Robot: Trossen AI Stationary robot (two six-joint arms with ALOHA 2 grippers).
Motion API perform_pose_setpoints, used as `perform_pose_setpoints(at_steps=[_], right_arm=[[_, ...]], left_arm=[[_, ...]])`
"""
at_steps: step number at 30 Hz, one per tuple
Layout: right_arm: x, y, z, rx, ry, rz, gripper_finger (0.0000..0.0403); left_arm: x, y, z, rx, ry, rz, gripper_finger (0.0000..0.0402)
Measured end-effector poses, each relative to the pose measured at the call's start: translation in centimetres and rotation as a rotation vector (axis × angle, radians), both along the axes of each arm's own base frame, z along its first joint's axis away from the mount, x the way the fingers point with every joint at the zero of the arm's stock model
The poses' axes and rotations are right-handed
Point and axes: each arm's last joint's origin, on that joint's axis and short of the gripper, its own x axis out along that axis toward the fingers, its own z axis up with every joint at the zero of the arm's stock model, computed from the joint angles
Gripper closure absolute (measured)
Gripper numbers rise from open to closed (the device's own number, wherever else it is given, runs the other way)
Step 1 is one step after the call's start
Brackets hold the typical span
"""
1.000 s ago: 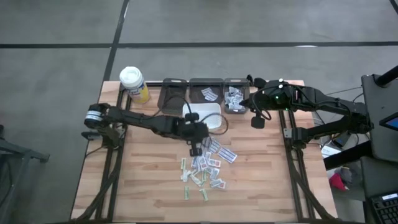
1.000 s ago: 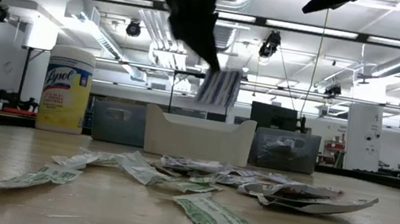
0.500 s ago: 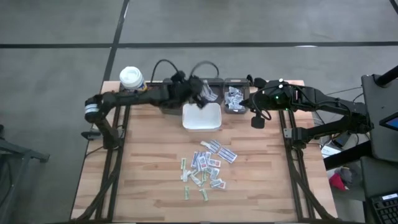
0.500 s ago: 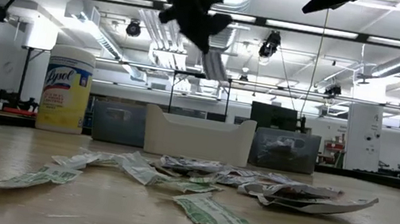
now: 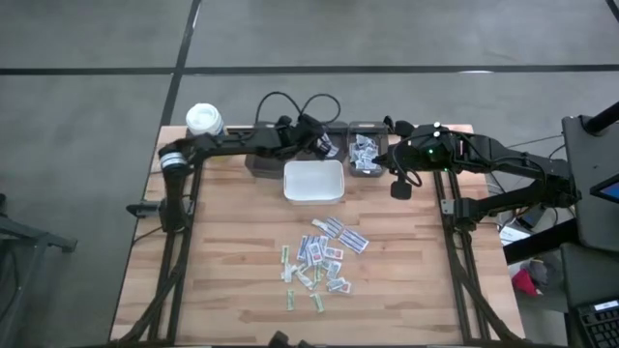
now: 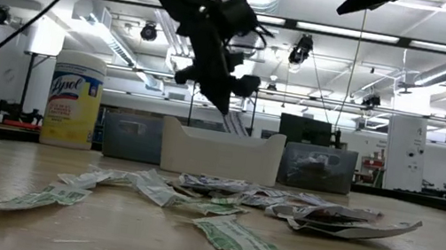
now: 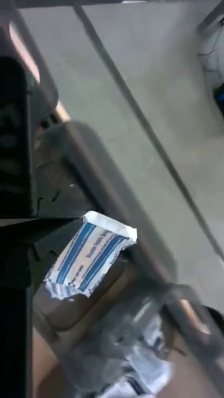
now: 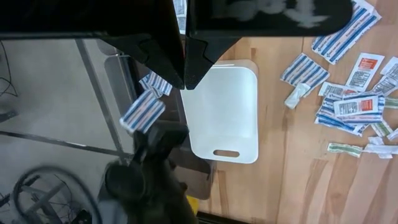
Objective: Pick & Place First Aid Supplies
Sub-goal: Put the blue bandage pack into the middle black bin
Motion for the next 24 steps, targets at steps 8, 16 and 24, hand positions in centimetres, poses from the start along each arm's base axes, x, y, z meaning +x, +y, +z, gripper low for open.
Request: perform_pose_setpoints(at_steps=[8, 16, 24], right_arm=[[0.0, 0.0, 0.0, 0.0, 0.0, 0.0, 0.0394], [0.0, 0.0, 0.0, 0.0, 0.001, 0.0, 0.0394], [0.0, 0.0, 0.0, 0.001, 0.002, 0.001, 0.0394]], left_arm=[[1.3, 0.9, -1.9, -0.123, -0.012, -0.123, 0.0395], [0.5, 1.0, 0.6, -0.088, -0.039, -0.153, 0.0309], [-1.6, -1.9, 5.9, -0.198, -0.146, -0.362, 0.0243]])
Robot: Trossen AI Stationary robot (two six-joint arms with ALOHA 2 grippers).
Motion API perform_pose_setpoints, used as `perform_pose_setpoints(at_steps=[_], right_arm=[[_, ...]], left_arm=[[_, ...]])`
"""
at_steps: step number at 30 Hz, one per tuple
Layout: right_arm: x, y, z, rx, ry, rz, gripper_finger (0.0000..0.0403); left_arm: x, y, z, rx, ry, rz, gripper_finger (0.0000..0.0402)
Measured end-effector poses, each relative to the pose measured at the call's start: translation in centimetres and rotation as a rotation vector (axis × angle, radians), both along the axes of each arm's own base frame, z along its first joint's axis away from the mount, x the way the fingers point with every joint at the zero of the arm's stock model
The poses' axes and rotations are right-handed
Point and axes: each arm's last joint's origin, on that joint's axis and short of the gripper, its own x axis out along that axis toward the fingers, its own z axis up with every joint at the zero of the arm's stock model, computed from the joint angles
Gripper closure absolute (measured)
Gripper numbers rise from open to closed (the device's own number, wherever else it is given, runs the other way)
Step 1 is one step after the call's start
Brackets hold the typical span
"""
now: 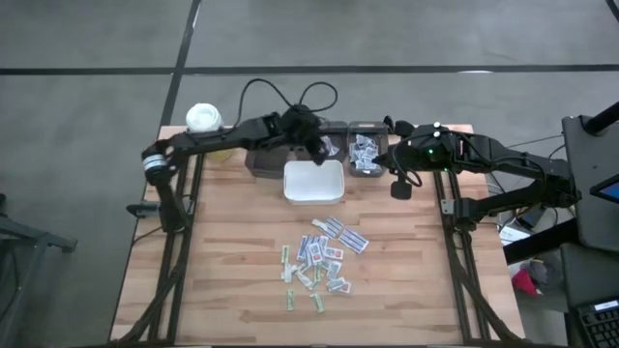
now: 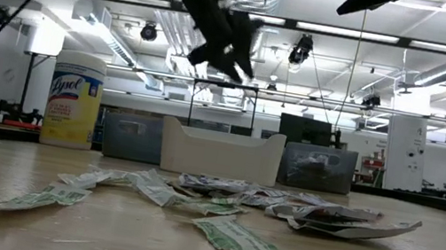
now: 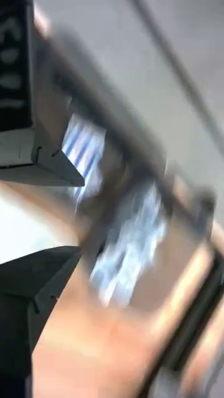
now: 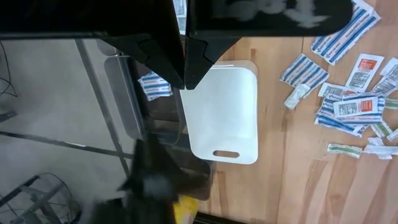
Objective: Pick & Place First Aid Supplies
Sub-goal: Put the blue bandage pack into the middle black bin
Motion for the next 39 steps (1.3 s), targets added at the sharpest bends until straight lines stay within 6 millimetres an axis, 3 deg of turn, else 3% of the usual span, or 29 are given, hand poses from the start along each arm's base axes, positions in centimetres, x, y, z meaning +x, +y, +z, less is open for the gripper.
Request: perform_pose_setpoints(at_steps=[5, 10, 13, 18, 24, 32, 39], right_arm=[[0.0, 0.0, 0.0, -0.006, 0.002, 0.005, 0.0394], [0.0, 0.0, 0.0, -0.012, 0.003, 0.009, 0.0394], [0.0, 0.0, 0.0, -0.014, 0.005, 0.01, 0.0394], [0.0, 0.0, 0.0, 0.003, -0.001, -0.003, 0.0394], [-0.2, 0.0, -0.3, 0.012, 0.038, -0.005, 0.0394], [-0.3, 0.0, -0.4, 0.014, 0.052, -0.004, 0.0394], [-0.3, 0.0, -0.4, 0.014, 0.051, -0.005, 0.0394]], left_arm=[[-0.3, -5.1, 2.1, 0.03, -0.008, -0.294, 0.0243], [1.6, -10.7, 1.1, 0.246, 0.043, -0.522, 0.0243], [3.1, -12.8, -0.8, 0.322, 0.094, -0.571, 0.0244], [5.5, -13.7, -3.8, 0.304, 0.137, -0.555, 0.0246], [6.5, -13.9, -7.0, 0.212, 0.214, -0.583, 0.0246], [6.6, -16.4, -9.3, 0.192, 0.309, -0.726, 0.0246], [7.3, -16.5, -11.2, 0.156, 0.331, -0.766, 0.0246]])
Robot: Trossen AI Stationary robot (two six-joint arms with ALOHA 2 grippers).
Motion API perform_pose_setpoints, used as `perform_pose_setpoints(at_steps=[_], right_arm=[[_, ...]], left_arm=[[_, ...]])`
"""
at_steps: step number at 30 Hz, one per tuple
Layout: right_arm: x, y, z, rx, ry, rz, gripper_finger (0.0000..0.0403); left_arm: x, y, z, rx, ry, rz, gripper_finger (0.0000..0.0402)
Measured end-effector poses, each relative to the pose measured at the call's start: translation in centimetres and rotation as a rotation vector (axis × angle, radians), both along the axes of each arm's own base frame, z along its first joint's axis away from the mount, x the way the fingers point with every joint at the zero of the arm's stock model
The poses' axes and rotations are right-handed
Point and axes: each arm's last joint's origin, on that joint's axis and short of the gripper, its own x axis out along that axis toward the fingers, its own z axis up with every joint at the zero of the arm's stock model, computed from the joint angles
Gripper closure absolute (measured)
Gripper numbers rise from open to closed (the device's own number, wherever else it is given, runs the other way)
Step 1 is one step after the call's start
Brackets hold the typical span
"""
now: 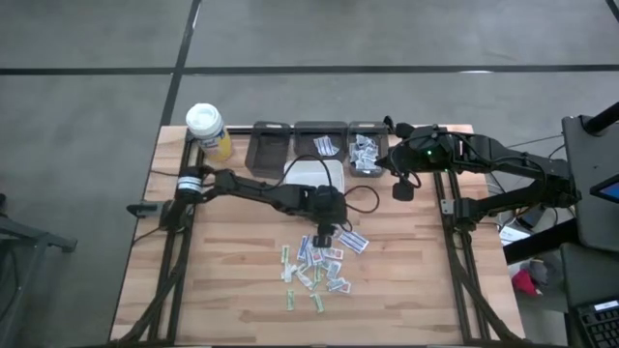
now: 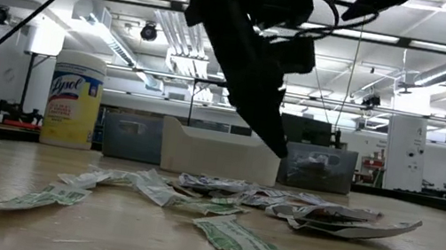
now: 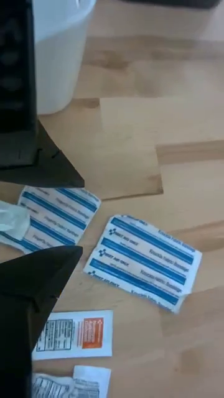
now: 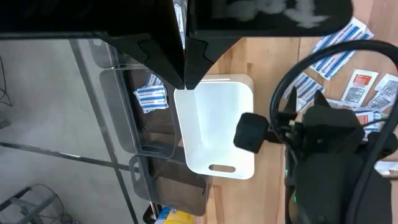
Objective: Pick & Place First Aid Supplies
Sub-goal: Put the blue bandage pack into the middle black bin
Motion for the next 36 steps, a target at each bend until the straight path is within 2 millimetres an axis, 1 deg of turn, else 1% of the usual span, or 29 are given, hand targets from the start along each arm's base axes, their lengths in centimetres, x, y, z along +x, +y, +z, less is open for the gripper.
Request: perform_pose_setpoints(at_steps=[3, 9, 14, 17, 23, 29, 31, 36], right_arm=[[0.0, 0.0, 0.0, 0.0, 0.0, 0.0, 0.0394], [0.0, 0.0, 0.0, 0.004, -0.001, 0.005, 0.0394], [0.0, 0.0, 0.0, 0.005, -0.001, 0.005, 0.0394], [0.0, 0.0, 0.0, 0.006, -0.001, 0.007, 0.0394], [0.0, 0.0, 0.0, 0.024, -0.008, -0.008, 0.0394], [0.0, 0.0, 0.0, 0.025, -0.009, -0.009, 0.0394], [0.0, 0.0, 0.0, 0.025, -0.009, -0.009, 0.0394], [0.0, 0.0, 0.0, 0.025, -0.009, -0.009, 0.0394]], left_arm=[[0.2, -0.1, -0.7, 0.0, 0.014, -0.006, 0.0246], [0.5, -0.2, -2.8, -0.009, 0.066, 0.006, 0.0246], [0.9, -0.2, -3.1, -0.016, 0.068, 0.016, 0.0252], [1.0, -0.3, -3.7, -0.04, 0.088, 0.019, 0.0271], [1.1, -0.5, -4.4, -0.113, 0.104, 0.013, 0.0333], [1.2, -0.5, -4.3, -0.12, 0.113, 0.022, 0.0389], [1.2, -0.5, -4.3, -0.12, 0.114, 0.02, 0.0397], [1.1, -0.5, -4.1, -0.117, 0.117, 0.024, 0.0391]])
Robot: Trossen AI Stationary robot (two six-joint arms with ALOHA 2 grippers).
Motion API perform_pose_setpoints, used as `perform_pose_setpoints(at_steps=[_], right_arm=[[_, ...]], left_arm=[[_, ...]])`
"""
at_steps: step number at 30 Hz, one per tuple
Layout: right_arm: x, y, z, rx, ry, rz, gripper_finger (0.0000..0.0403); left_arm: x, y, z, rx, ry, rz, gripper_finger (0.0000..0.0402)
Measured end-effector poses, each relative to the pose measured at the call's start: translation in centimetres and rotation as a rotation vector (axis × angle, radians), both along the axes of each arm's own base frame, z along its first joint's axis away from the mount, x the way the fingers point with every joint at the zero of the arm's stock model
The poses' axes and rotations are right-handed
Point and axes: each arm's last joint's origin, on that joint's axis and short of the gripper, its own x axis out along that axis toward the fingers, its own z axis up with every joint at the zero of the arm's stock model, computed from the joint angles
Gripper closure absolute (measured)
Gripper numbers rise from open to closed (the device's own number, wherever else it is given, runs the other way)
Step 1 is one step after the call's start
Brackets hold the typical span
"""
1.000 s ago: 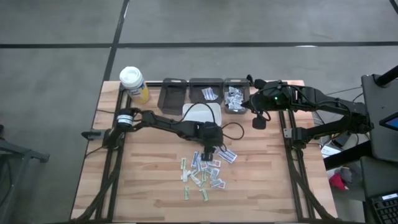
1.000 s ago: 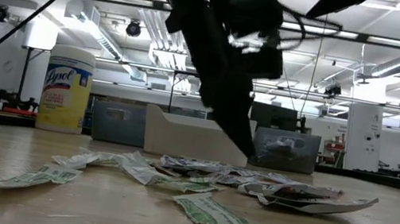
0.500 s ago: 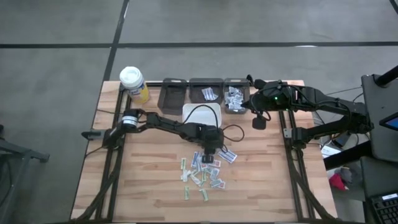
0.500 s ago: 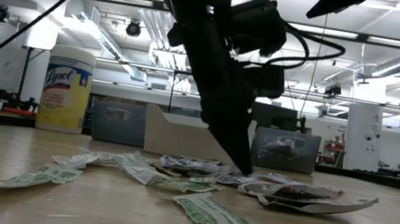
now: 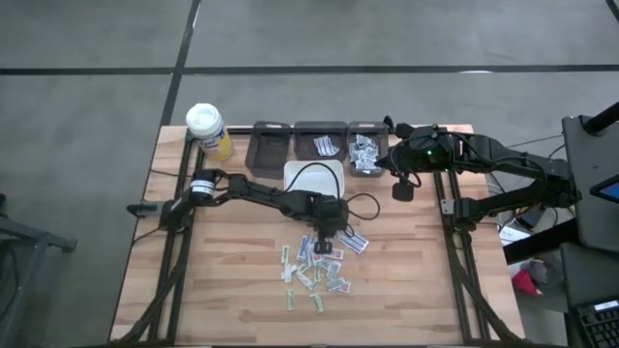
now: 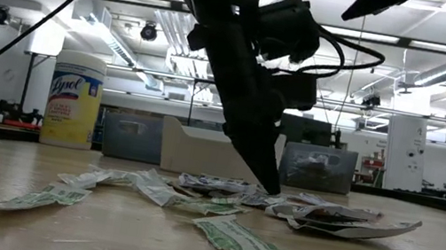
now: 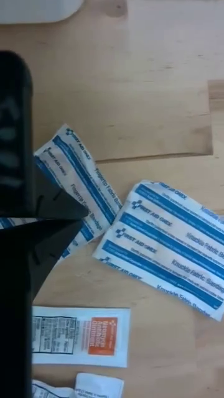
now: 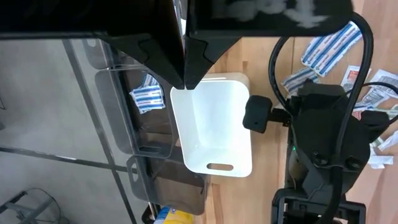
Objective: Pick & Place First Aid Supplies
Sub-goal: Put the blue bandage pack into the middle black bin
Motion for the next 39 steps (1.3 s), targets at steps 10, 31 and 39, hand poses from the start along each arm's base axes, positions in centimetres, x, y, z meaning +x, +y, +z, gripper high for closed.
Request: perform_pose_setpoints(at_steps=[10, 31, 39], right_arm=[[0.0, 0.0, 0.0, 0.0, 0.001, -0.001, 0.0394], [0.0, 0.0, 0.0, 0.008, -0.002, -0.006, 0.0394], [0.0, 0.0, 0.0, 0.014, -0.004, -0.011, 0.0394]], left_arm=[[-0.1, 0.2, 3.7, 0.071, -0.046, 0.075, 0.0375], [1.0, 0.2, -0.3, -0.006, -0.014, 0.042, 0.0278], [1.0, 0.2, -0.4, -0.02, -0.005, 0.053, 0.0339]])
